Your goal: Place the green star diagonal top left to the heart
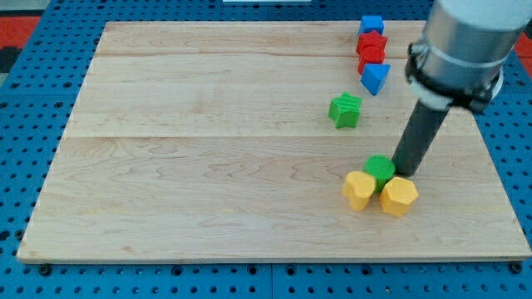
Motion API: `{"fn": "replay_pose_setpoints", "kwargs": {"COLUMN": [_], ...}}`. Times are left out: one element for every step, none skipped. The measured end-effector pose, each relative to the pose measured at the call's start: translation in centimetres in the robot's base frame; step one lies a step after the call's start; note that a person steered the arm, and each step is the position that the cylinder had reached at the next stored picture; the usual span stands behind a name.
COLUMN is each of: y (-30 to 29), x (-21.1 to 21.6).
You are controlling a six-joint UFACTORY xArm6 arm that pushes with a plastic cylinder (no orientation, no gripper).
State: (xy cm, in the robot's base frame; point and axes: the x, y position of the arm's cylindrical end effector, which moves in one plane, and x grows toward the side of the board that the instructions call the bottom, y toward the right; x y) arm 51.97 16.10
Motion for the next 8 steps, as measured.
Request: {"fn": "replay_pose_setpoints", "kwargs": {"y": [0.8, 2.7, -2.4, -5.6, -8.2, -8.4, -9.8, -11.3], "x": [-2.8, -9.9, -12.5, -13.2, -12.8, -14.3, -15.3, -13.2]}}
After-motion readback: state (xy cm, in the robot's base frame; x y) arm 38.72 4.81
